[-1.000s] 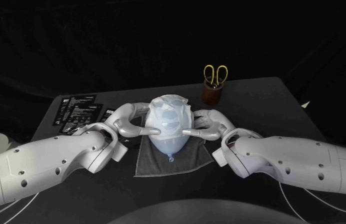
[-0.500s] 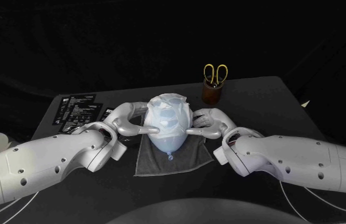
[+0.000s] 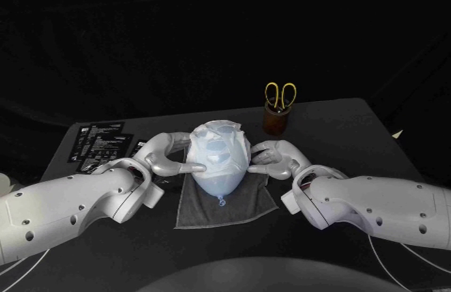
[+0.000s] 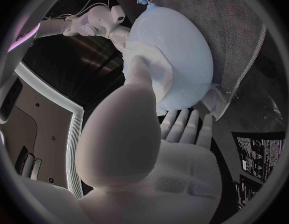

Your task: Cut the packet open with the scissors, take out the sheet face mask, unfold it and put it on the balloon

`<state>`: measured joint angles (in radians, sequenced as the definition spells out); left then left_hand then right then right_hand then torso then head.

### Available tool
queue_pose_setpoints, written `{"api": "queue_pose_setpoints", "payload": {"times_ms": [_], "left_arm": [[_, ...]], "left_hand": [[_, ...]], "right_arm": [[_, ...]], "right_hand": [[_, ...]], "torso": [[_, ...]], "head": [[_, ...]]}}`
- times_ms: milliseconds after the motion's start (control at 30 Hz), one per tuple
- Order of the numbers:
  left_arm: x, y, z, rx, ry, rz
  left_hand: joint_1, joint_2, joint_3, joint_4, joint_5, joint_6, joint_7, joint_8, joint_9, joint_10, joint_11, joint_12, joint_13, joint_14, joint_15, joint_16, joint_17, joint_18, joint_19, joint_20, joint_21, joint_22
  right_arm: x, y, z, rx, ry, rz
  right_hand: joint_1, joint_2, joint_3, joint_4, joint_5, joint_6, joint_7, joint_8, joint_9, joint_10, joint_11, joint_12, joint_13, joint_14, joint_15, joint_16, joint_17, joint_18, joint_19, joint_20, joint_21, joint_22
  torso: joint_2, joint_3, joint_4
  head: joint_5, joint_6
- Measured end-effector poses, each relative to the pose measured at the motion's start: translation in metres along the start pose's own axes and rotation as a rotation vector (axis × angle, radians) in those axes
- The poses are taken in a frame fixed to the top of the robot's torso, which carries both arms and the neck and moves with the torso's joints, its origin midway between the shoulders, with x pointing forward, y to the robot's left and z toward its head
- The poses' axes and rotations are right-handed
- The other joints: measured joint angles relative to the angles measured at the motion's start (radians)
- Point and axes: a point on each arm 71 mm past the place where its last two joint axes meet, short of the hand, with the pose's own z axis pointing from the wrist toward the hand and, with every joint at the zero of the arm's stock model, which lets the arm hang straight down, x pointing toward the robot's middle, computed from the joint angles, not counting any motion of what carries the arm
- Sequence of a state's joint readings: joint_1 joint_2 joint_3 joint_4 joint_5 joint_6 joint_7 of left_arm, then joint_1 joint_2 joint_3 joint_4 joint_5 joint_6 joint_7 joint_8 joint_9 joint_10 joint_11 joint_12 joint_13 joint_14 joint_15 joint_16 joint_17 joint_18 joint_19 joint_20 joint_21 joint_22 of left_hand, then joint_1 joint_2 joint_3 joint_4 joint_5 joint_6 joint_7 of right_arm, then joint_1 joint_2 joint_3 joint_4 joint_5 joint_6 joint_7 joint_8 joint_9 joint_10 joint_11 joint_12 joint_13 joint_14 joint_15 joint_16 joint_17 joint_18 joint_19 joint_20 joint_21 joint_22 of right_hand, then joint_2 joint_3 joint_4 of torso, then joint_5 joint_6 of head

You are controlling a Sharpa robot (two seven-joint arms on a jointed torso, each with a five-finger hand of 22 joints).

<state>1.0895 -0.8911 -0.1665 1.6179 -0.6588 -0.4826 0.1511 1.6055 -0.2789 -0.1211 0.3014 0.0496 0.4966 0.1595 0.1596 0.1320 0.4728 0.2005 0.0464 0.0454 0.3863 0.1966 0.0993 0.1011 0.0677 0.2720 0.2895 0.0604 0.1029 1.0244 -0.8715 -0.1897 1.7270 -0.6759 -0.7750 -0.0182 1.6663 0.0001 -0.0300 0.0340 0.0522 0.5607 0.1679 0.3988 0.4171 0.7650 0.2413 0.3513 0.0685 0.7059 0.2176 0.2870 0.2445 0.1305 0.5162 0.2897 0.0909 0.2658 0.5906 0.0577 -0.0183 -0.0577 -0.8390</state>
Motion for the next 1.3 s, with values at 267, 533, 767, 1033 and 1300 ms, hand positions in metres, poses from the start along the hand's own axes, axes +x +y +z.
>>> {"api": "queue_pose_setpoints", "payload": {"times_ms": [267,533,767,1033,1300], "left_arm": [[-0.001,0.001,0.0,-0.003,-0.001,-0.004],[-0.001,0.001,0.0,-0.006,-0.001,-0.012],[-0.001,0.001,0.0,-0.009,-0.001,-0.019],[-0.001,0.002,0.001,-0.011,-0.001,-0.023],[-0.001,0.001,0.001,-0.011,0.0,-0.027]], "left_hand": [[0.021,0.011,0.021,-0.001,0.0,0.0,0.0,0.002,0.002,0.004,-0.004,0.0,0.0,0.007,0.0,0.0,0.001,0.0,0.0,0.0,0.0,0.0],[0.026,0.016,0.029,-0.001,0.0,0.0,0.0,0.002,0.003,0.005,-0.005,0.0,0.0,0.011,-0.004,0.0,0.001,0.0,0.005,-0.002,0.0,0.0],[0.026,0.016,0.029,-0.001,0.0,0.0,0.0,0.002,0.004,0.007,-0.007,0.0,0.0,0.011,-0.004,0.0,0.001,0.0,0.007,0.0,0.0,0.0],[0.026,0.016,0.029,-0.001,0.0,0.004,-0.001,0.002,0.004,0.01,-0.004,0.0,0.0,0.011,-0.004,0.0,0.001,0.0,0.007,0.0,0.0,0.0],[0.026,0.016,0.029,-0.001,0.0,0.007,0.0,0.002,0.005,0.01,-0.004,0.0,0.001,0.011,-0.003,0.0,0.002,0.0,0.007,0.0,0.0,0.0]], "right_arm": [[-0.009,-0.005,-0.006,0.011,-0.011,-0.009],[-0.024,-0.012,-0.014,0.03,-0.03,0.0],[-0.037,-0.007,-0.016,0.008,-0.049,0.06],[-0.049,0.011,-0.001,-0.032,-0.073,0.127],[-0.046,0.02,0.02,-0.027,-0.08,0.145]], "right_hand": [[0.014,0.014,0.04,-0.048,0.0,0.0,0.0,0.019,-0.007,0.016,-0.005,0.004,-0.002,0.003,-0.003,0.01,-0.007,0.0,0.004,0.004,0.0,-0.003],[-0.057,0.003,0.032,-0.062,0.0,0.0,0.0,0.032,-0.019,0.016,-0.005,0.004,-0.003,-0.003,-0.001,0.01,-0.016,0.0,0.019,0.0,0.007,-0.004],[-0.216,0.037,-0.014,-0.008,0.0,0.066,0.007,0.033,-0.052,0.068,-0.015,0.014,-0.003,0.036,-0.018,0.047,-0.02,0.009,0.122,-0.001,0.049,0.028],[-0.349,0.042,-0.157,0.103,0.0,0.079,0.013,-0.031,-0.105,0.063,-0.007,-0.018,-0.004,0.034,-0.011,0.036,-0.046,0.018,0.105,0.001,0.043,0.009],[-0.36,0.035,-0.235,0.157,0.0,0.034,0.005,-0.074,-0.138,0.004,0.006,-0.05,-0.004,-0.026,0.007,0.015,-0.068,0.017,0.003,0.0,0.012,-0.035]], "torso": [[0.0,0.0,0.0],[0.0,0.0,-0.0001],[0.0,0.0,-0.0012],[0.0,0.0006,0.0005],[0.002,-0.0006,0.0008]], "head": [[-0.001,0.0],[-0.002,0.004],[-0.005,0.01],[-0.013,0.018],[-0.016,0.021]]}}
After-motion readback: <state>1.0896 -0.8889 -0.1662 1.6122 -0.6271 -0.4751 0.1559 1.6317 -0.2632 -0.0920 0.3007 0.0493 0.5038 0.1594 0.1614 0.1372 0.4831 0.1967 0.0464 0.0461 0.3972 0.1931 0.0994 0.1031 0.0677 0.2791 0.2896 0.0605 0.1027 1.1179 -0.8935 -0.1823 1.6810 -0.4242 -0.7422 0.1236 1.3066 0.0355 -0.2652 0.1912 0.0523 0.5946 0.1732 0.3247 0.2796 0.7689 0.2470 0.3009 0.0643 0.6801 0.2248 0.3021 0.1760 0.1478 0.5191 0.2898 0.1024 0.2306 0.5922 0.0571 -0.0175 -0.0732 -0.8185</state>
